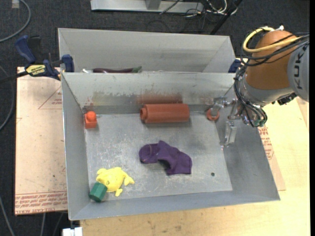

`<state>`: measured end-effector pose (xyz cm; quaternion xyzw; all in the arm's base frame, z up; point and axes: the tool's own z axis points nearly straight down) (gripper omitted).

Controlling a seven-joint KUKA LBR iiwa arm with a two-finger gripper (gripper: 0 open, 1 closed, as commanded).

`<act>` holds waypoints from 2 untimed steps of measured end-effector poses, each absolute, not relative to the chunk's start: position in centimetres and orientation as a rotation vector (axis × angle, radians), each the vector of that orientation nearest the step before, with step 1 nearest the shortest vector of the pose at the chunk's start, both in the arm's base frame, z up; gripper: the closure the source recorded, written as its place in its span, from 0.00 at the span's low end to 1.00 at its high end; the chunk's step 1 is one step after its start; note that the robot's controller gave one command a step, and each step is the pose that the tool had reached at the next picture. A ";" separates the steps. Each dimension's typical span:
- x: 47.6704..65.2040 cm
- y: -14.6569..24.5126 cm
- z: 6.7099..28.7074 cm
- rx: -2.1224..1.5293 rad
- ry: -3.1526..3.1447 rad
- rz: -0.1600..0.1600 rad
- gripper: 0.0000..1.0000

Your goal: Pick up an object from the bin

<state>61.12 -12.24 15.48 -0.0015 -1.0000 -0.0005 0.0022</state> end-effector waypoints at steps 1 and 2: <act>61.2 -12.2 16.0 -0.001 -3.144 0.000 0.00; 59.0 -6.7 9.7 -0.080 -3.144 -0.001 0.00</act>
Offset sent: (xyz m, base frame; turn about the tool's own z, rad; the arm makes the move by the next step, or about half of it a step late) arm -0.0313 0.0785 -0.0848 0.0644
